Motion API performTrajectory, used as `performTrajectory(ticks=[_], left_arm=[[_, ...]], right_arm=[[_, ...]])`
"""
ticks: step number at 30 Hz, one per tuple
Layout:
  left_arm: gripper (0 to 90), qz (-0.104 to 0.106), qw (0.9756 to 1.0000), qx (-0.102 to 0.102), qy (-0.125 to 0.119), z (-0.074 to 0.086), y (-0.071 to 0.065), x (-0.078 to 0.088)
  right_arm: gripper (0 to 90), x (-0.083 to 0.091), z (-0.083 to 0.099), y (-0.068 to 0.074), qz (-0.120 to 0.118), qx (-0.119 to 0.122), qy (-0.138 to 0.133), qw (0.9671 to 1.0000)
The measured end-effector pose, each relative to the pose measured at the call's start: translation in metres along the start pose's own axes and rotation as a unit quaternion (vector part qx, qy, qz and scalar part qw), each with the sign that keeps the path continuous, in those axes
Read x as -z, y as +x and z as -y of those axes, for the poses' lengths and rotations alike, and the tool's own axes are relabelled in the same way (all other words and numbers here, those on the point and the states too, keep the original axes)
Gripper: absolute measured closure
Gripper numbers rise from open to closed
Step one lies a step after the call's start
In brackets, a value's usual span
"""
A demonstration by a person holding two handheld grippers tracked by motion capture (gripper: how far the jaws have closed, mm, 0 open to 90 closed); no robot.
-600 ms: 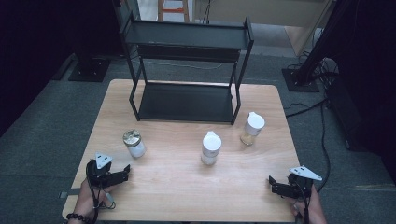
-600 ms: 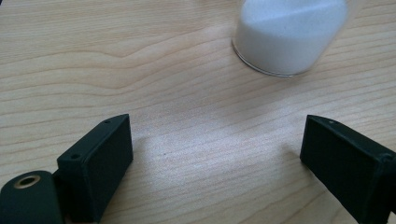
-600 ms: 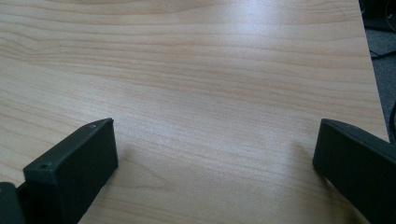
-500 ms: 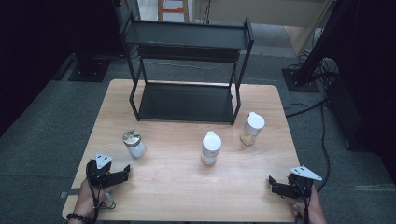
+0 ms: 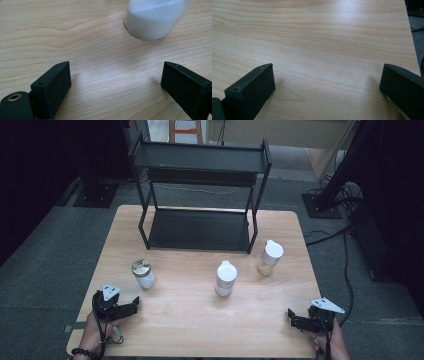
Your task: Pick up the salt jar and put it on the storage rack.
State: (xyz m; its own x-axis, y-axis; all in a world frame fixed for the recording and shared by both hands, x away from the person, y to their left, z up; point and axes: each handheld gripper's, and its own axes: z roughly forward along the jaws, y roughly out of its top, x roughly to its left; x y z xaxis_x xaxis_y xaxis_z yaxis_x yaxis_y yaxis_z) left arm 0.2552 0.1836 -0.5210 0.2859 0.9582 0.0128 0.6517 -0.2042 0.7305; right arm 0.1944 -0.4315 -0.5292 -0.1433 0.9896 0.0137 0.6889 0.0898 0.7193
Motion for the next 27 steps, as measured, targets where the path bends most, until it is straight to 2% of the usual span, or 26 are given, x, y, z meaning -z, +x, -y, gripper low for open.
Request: performTrajectory(ticks=[8,12,17,27], left_arm=[[9.5,0.003,1.0000,-0.004,0.005,-0.003,0.000,-0.002],[9.5,-0.004,0.9999,-0.010,0.008,-0.006,-0.001,-0.003],[9.5,-0.003,0.9999,-0.015,0.009,-0.014,-0.004,-0.002],[9.5,0.006,0.9999,-0.011,0.007,-0.029,-0.011,-0.006]], right_arm=[[0.0,0.000,0.000,0.000,0.000,0.000,0.000,1.0000],[0.0,0.000,0.000,0.000,0.000,0.000,0.000,1.0000],[0.0,0.000,0.000,0.000,0.000,0.002,0.000,1.0000],[0.0,0.000,0.000,0.000,-0.003,0.002,0.000,1.0000]])
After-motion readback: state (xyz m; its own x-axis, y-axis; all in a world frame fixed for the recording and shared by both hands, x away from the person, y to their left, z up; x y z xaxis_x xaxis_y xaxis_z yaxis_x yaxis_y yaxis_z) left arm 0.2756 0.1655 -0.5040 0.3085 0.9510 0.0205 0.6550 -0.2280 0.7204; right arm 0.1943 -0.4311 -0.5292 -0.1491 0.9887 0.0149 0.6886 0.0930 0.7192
